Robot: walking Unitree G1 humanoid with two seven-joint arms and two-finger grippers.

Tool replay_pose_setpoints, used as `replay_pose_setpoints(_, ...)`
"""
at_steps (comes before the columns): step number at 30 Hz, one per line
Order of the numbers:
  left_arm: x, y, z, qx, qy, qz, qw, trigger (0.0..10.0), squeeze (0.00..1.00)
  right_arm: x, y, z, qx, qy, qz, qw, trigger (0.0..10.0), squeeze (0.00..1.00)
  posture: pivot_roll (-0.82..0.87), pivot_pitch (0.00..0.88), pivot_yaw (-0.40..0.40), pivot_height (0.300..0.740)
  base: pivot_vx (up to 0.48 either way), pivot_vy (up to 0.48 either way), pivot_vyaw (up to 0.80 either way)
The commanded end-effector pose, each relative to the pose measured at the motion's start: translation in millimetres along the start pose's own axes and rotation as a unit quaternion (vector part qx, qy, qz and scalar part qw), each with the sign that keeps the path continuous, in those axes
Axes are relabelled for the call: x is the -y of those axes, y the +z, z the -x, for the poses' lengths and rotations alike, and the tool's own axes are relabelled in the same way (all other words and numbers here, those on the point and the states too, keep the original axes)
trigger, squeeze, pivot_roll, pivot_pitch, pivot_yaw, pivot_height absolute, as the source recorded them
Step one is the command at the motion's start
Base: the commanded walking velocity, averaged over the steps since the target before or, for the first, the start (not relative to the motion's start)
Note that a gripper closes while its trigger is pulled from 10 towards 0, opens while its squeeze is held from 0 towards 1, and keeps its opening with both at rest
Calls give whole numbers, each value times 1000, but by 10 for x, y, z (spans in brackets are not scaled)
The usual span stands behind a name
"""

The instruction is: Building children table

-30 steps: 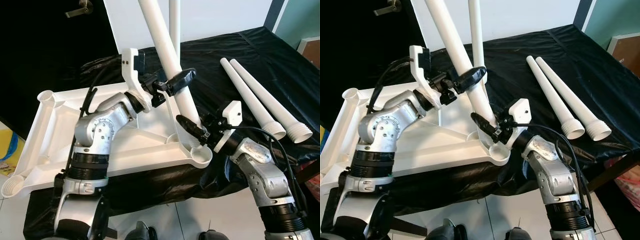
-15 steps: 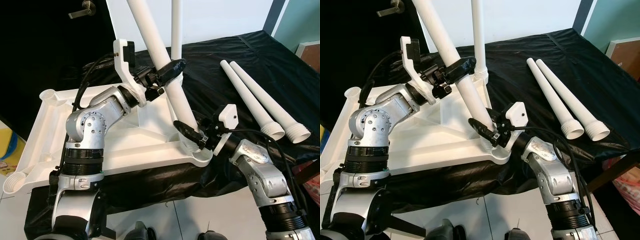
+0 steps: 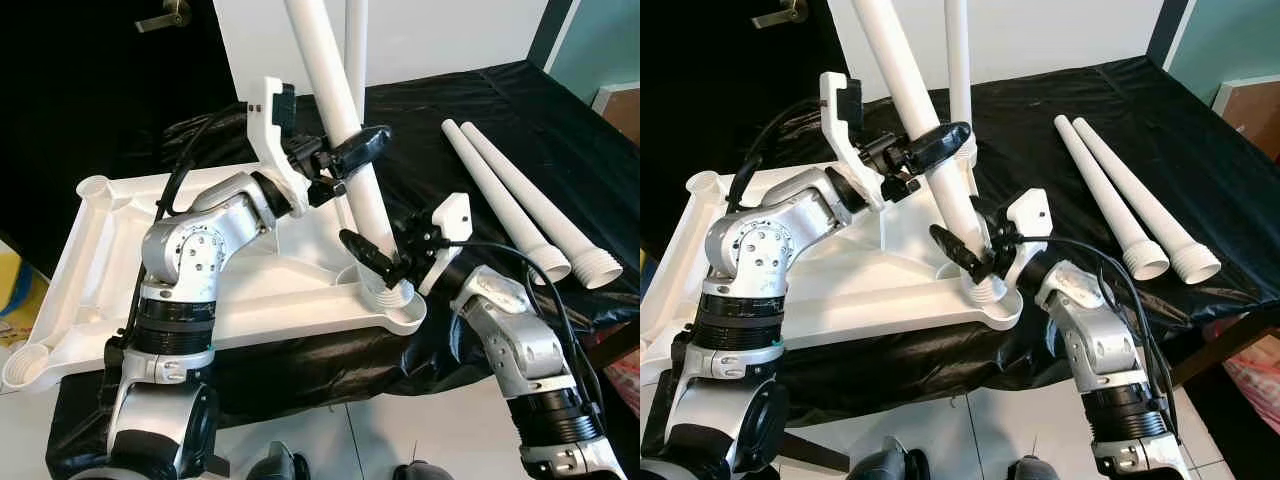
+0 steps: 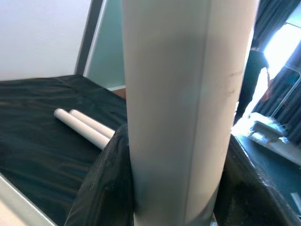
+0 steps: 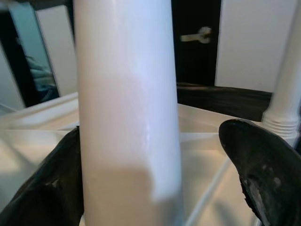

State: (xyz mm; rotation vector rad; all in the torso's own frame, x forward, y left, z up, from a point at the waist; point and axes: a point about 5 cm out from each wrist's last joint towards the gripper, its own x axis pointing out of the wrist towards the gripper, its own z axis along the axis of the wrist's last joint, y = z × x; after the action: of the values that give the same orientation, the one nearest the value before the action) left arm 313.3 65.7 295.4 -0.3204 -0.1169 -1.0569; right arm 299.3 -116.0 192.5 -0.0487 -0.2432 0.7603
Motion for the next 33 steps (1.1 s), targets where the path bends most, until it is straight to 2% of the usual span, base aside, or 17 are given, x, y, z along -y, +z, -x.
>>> replay_pose_setpoints(1,60,78,-55,-1,5,-29,1000,10000,0,71,-20,-18,-17,-26,7,1000,10000,1000,-37,76,80,740,0,0,0)
replay_pose_setpoints(2,60,78,-55,-1,5,-29,1000,10000,0,71,-20,-18,-17,-26,7,1000,10000,1000,-37,76,80,740,0,0,0)
replay_pose_setpoints(3,69,133,-111,3,22,-61,998,10000,0,99,-28,-87,-33,-41,22,998,10000,0,-42,74,83,740,0,0,0)
replay_pose_setpoints(4,74,152,-123,7,25,-76,997,10000,0,96,-28,-110,-35,-43,25,998,10000,0,-42,74,83,740,0,0,0)
replay_pose_setpoints(9,101,195,-158,12,23,-87,996,10000,0,78,-37,-173,-43,-55,28,997,10000,0,-43,76,76,740,0,0,0)
replay_pose_setpoints(13,140,226,-208,18,22,-123,992,10000,0,47,-45,-264,-52,-73,23,996,10000,0,-45,78,64,740,0,0,0)
replay_pose_setpoints(16,156,183,-241,16,20,-138,990,10000,0,40,-50,-320,-59,-88,35,994,10000,0,-53,83,53,740,0,0,0)
replay_pose_setpoints(20,165,135,-321,16,33,-171,985,10000,0,29,-87,-369,-79,-119,75,987,10000,0,-51,88,52,740,0,0,0)
replay_pose_setpoints(25,181,111,-395,17,46,-182,982,10000,0,-36,-113,-419,-79,-147,83,982,10000,0,-52,89,61,740,0,0,0)
replay_pose_setpoints(29,149,111,-496,21,87,-193,977,10000,0,-151,-127,-498,-72,-183,89,977,10000,0,-57,91,75,740,0,0,0)
replay_pose_setpoints(33,151,113,-522,25,93,-192,977,10000,0,-168,-113,-516,-64,-198,88,974,10000,0,-61,91,81,740,0,0,0)
